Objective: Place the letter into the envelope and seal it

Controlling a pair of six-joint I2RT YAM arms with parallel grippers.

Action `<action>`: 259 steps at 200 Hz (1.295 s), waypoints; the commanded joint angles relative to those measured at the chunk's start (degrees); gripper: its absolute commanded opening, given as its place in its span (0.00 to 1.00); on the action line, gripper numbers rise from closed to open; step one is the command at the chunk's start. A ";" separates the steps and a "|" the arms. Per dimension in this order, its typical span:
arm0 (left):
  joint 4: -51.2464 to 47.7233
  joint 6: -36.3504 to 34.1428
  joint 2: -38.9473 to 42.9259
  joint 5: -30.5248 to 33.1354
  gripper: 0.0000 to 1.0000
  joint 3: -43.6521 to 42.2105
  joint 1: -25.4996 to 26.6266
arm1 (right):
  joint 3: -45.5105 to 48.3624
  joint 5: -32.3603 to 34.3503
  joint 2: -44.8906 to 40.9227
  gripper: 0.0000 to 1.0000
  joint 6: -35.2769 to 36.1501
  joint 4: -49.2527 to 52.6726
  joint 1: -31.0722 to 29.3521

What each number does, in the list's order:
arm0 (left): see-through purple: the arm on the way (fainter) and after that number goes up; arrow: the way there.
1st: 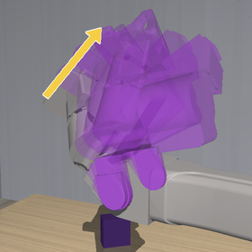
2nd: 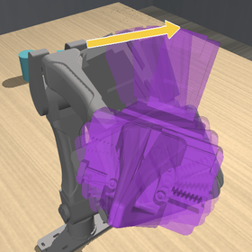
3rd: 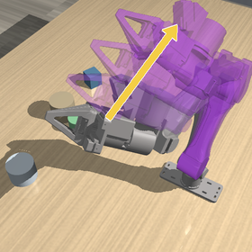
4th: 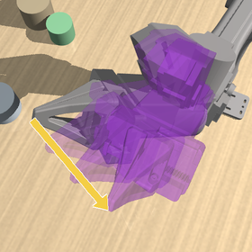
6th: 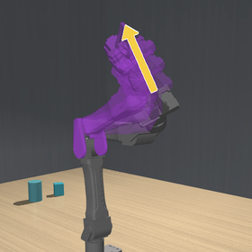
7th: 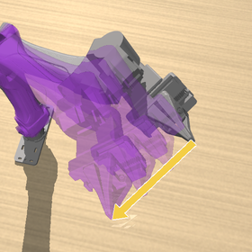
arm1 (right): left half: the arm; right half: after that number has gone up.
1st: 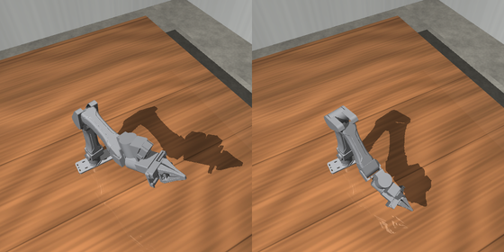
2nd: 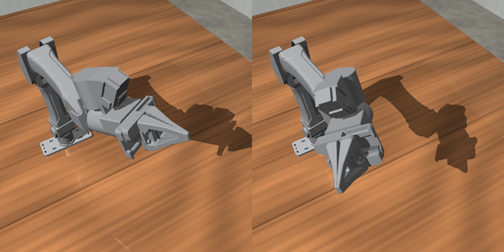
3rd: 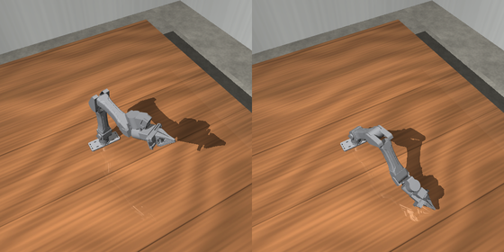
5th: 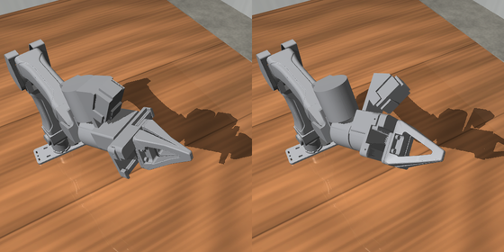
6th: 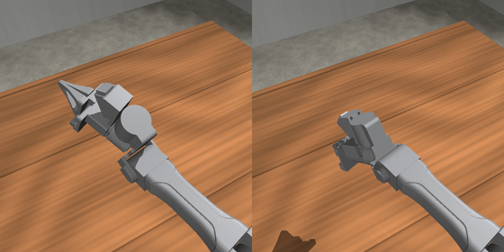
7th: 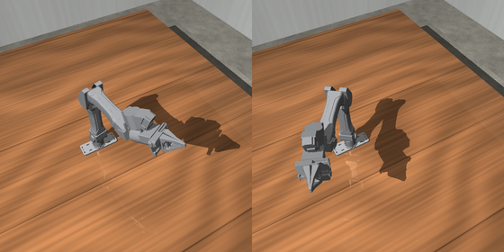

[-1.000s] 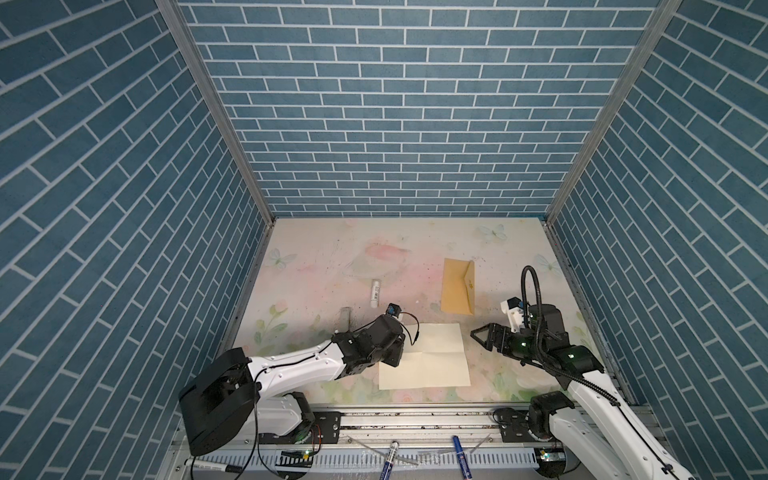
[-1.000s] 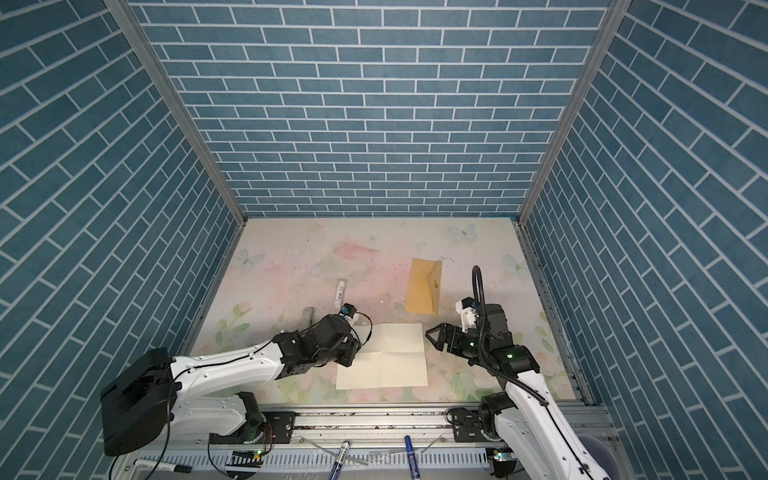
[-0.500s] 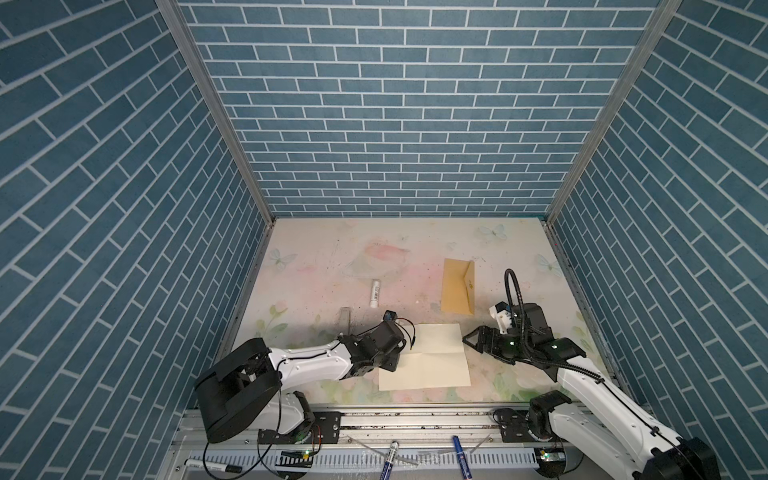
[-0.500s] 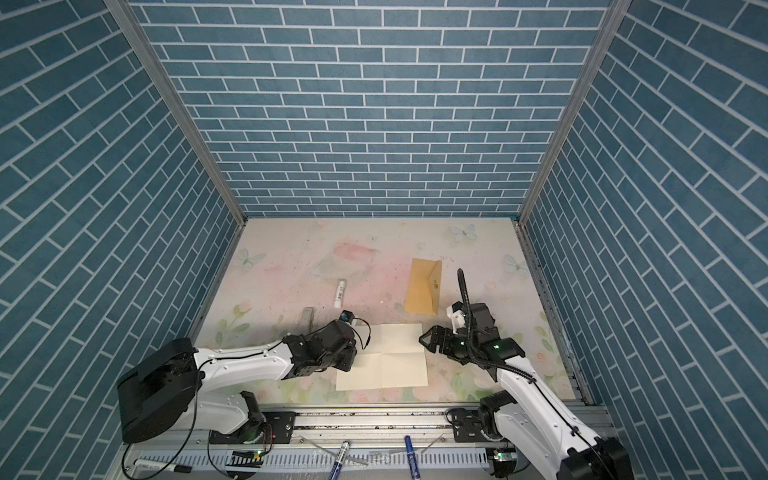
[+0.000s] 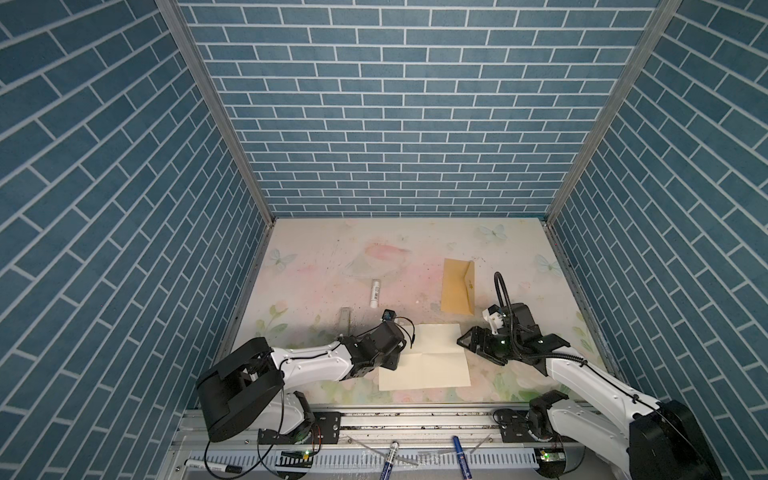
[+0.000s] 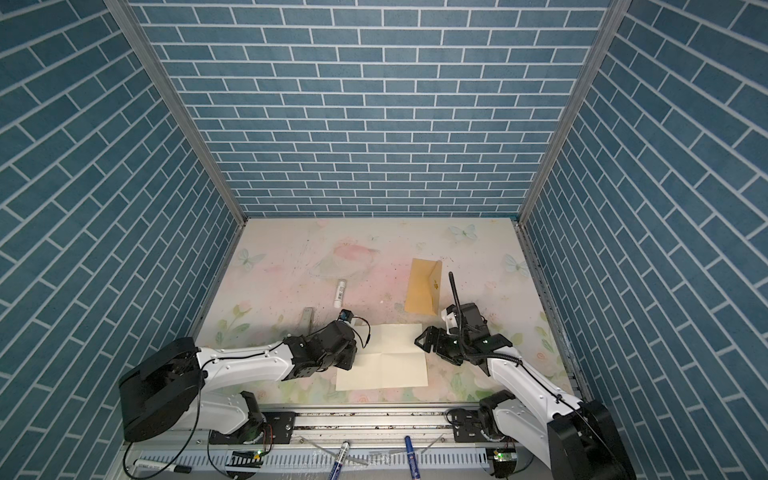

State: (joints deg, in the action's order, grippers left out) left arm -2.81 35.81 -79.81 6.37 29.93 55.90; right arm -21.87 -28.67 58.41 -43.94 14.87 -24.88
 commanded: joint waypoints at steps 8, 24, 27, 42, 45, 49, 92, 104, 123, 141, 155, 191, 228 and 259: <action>-1.77 0.57 -2.10 -0.17 0.30 -1.41 0.18 | -0.18 -0.33 -0.66 0.87 0.99 -0.71 -3.09; -1.42 0.57 -2.27 -0.16 0.30 -1.33 0.22 | -3.18 3.72 -3.00 0.87 5.73 3.36 -7.12; -1.33 0.50 -2.27 -0.19 0.30 -1.24 0.21 | -3.80 4.74 -3.48 0.87 6.66 4.37 -7.96; -0.82 0.53 -2.42 -0.58 0.30 -1.21 0.19 | -6.86 10.55 -5.46 0.87 11.94 8.63 -12.53; -0.68 0.57 -2.38 -0.57 0.30 -1.22 0.20 | -7.37 11.77 -5.74 0.87 12.97 9.36 -13.40; -0.67 0.60 -2.37 -0.54 0.30 -1.11 0.23 | -8.00 13.44 -6.10 0.87 14.21 10.21 -14.55; 2.60 1.75 -0.48 -2.36 0.33 -1.67 -1.48 | -12.08 26.44 -6.54 0.86 27.04 10.98 -24.74; 4.50 2.14 0.95 -4.17 0.35 -2.30 -2.86 | -12.85 27.89 -5.67 0.85 30.30 9.62 -27.02; 6.93 2.64 3.98 -7.22 0.38 -3.20 -5.58 | -14.18 32.27 -4.01 0.85 38.97 8.28 -32.56; 7.56 2.52 6.97 -8.86 0.42 -3.45 -7.59 | -14.32 34.90 -2.57 0.87 48.42 7.10 -37.80; 7.30 2.25 8.86 -9.98 0.44 -3.12 -9.07 | -13.97 36.51 -1.61 0.87 54.18 5.93 -41.46; 8.06 2.35 10.89 -13.08 0.46 -3.80 -12.71 | -11.14 38.20 0.50 0.87 63.50 1.42 -48.15; 10.75 3.42 9.80 -14.63 0.47 -4.87 -14.24 | -10.32 41.30 4.43 0.93 68.36 -2.15 -53.86; 13.53 3.89 6.16 -16.96 0.47 -3.80 -14.30 | -9.49 45.45 7.33 0.94 72.11 -3.60 -57.75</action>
State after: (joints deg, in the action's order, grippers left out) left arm 7.64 39.09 -71.05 -8.12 25.80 41.91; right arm -33.15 12.05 64.07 21.26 13.80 -80.23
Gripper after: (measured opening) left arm 0.473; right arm 0.937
